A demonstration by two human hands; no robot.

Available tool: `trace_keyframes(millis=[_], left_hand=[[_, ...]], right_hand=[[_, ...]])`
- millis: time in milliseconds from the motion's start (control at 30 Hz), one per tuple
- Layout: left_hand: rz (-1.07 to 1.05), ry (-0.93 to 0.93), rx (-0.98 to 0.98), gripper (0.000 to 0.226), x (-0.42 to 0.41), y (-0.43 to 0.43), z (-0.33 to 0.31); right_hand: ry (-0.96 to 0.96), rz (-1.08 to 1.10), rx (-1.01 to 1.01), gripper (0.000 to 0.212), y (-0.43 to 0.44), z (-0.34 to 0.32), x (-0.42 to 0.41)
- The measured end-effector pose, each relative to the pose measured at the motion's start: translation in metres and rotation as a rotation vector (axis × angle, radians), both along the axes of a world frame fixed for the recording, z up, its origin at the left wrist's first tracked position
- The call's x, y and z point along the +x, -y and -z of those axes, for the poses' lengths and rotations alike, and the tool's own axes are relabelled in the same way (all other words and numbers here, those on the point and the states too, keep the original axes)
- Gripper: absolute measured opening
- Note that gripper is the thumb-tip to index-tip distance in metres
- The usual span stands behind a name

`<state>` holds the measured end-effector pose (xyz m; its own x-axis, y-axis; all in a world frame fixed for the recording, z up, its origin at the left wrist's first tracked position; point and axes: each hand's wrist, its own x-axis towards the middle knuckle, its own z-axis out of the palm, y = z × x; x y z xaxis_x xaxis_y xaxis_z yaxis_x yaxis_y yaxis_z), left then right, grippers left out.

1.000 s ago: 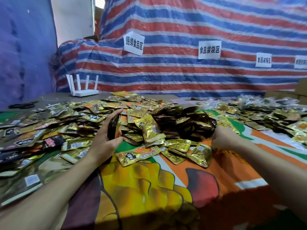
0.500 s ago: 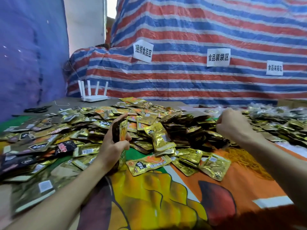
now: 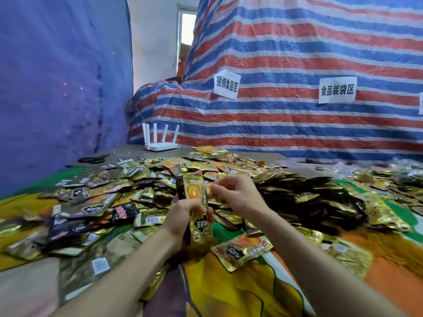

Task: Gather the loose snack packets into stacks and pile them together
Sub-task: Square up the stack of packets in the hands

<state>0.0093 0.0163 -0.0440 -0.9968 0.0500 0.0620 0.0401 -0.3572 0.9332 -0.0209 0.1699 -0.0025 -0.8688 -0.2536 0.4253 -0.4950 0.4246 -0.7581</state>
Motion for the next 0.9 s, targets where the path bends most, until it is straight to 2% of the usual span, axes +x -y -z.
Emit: trace_keyframes(millis=[133,233,333,400,467,567,767,900], left_hand=[[-0.121,0.005,0.008,0.024,-0.005,0.000,0.000],[-0.144,0.039,0.030,0.018,-0.009,0.001,-0.003],[-0.115,0.051,0.009,0.027,-0.009,0.003,-0.002],[-0.117,0.046,-0.028,0.043,-0.009,0.003,0.000],[-0.143,0.023,-0.066,0.049,-0.010,0.002,0.002],[-0.166,0.008,-0.095,0.049,-0.011,0.003,0.002],[-0.068,0.028,-0.077,0.047,-0.005,0.004,-0.002],[-0.043,0.045,-0.069,0.044,-0.005,0.004,-0.002]], right_hand=[[-0.022,0.048,-0.176,0.006,0.001,0.024,-0.004],[0.032,0.075,-0.122,0.006,-0.003,0.033,-0.005],[0.022,0.071,-0.033,0.008,-0.005,0.036,-0.005],[0.008,0.047,-0.040,0.011,-0.006,0.036,-0.003],[0.008,0.037,-0.057,0.013,-0.005,0.035,-0.001],[-0.002,0.061,-0.068,0.010,-0.006,0.034,-0.001],[-0.010,0.026,-0.128,0.013,-0.008,0.030,0.003],[-0.003,0.025,-0.061,0.011,-0.008,0.033,0.001]])
